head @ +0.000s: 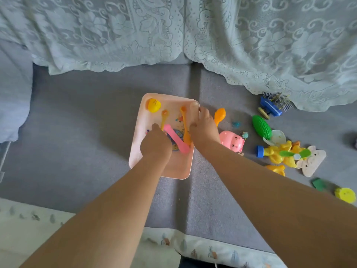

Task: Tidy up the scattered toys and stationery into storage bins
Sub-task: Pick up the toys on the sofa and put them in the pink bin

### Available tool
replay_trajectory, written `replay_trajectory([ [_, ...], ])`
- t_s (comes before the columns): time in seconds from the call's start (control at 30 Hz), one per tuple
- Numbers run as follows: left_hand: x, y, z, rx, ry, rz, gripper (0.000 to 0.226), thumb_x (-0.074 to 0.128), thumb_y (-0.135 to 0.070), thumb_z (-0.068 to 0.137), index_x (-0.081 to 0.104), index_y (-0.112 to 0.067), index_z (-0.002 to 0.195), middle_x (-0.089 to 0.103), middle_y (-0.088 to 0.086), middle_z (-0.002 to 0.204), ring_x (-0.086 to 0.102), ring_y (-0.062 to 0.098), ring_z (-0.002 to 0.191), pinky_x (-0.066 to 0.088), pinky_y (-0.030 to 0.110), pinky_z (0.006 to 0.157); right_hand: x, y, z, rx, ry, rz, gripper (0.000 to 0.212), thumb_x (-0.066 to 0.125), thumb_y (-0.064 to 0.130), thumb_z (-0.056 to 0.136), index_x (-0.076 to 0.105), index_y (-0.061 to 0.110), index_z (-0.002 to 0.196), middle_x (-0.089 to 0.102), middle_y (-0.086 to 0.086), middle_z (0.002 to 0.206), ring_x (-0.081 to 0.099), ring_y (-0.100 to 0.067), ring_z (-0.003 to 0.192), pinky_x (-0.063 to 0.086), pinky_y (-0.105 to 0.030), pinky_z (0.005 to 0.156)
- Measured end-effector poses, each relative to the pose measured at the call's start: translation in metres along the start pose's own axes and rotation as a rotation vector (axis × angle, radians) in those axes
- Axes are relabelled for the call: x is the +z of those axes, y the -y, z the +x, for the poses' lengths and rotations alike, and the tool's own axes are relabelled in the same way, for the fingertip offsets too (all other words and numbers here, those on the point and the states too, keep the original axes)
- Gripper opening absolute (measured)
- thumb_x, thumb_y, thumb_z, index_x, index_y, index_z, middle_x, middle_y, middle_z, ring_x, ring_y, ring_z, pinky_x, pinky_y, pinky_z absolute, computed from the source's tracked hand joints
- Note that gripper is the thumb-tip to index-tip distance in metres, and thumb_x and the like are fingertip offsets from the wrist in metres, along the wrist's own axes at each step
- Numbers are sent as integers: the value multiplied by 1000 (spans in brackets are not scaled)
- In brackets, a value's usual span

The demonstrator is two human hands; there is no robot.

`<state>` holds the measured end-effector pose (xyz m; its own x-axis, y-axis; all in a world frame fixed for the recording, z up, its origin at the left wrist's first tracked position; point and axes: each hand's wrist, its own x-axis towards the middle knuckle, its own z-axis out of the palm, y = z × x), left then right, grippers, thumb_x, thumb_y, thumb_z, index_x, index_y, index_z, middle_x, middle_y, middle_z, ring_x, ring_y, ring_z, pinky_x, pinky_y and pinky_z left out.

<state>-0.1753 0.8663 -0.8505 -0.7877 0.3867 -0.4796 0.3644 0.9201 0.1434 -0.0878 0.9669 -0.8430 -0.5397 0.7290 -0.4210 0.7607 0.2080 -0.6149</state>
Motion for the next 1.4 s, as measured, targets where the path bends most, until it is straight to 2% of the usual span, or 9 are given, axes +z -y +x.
replay_trajectory([
  [0.2, 18, -3, 2, 43, -83, 0, 37, 43, -27, 95, 39, -11, 129, 52, 12, 119, 54, 35, 107, 43, 40, 78, 22, -8, 0, 175, -70, 96, 41, 42, 9, 92, 44, 12, 132, 40, -12, 134, 51, -35, 112, 43, -38, 91],
  [0.4, 38, -49, 3, 467, -269, 135, 36, 57, -14, 81, 56, -11, 116, 60, 12, 97, 55, 31, 89, 46, 39, 74, 9, -56, 17, 234, -258, -56, 36, 48, 6, 86, 53, 16, 120, 48, -11, 123, 45, -32, 112, 35, -36, 91],
  [0.53, 57, -91, 3, 639, -128, -1, 38, 51, -1, 83, 53, -8, 120, 58, 14, 102, 55, 33, 97, 36, 37, 82, -5, -87, 18, 294, -268, -174, 37, 56, 33, 87, 55, 24, 122, 49, -7, 124, 43, -30, 114, 33, -37, 96],
  [0.77, 87, -149, 20, 377, -12, 84, 32, 43, -9, 96, 41, -6, 128, 47, 14, 124, 60, 33, 106, 44, 38, 81, -38, -135, 27, 242, -304, -212, 41, 52, 13, 86, 52, 20, 127, 47, -9, 126, 40, -31, 117, 32, -36, 97],
  [0.9, 99, -158, 33, 428, 36, 99, 53, 54, -23, 93, 31, -14, 140, 43, 18, 124, 59, 40, 100, 47, 42, 80, -70, -167, 48, 234, -415, -240, 46, 49, 8, 85, 50, 21, 128, 44, -7, 130, 39, -30, 119, 31, -36, 100],
  [1.0, 101, -167, 38, 434, 40, 134, 45, 54, -14, 93, 38, -19, 134, 42, 17, 121, 62, 38, 94, 47, 40, 78, -92, -180, 69, 213, -483, -308, 58, 53, 6, 82, 44, 26, 136, 38, -5, 141, 35, -31, 126, 28, -37, 106],
  [1.13, 99, -184, 31, 361, 36, 45, 37, 53, -10, 93, 42, -18, 127, 43, 16, 122, 61, 33, 90, 43, 34, 71, -116, -200, 102, 253, -326, -434, 74, 56, 6, 85, 24, 29, 147, 18, -5, 157, 17, -35, 143, 12, -48, 117],
  [1.27, 89, -196, 17, 375, -6, -62, 32, 55, -15, 93, 43, -16, 122, 48, 12, 119, 55, 24, 94, 36, 25, 70, -122, -205, 116, 256, -303, -466, 59, 67, 9, 79, 39, 21, 130, 38, -11, 132, 40, -35, 120, 40, -44, 95],
  [1.4, 80, -191, 11, 384, -38, -126, 31, 52, -12, 94, 43, -16, 123, 48, 10, 117, 46, 16, 80, 34, 24, 68, -108, -192, 104, 279, -385, -404, 51, 70, 11, 81, 41, 14, 123, 37, -13, 128, 41, -34, 112, 43, -35, 73],
])
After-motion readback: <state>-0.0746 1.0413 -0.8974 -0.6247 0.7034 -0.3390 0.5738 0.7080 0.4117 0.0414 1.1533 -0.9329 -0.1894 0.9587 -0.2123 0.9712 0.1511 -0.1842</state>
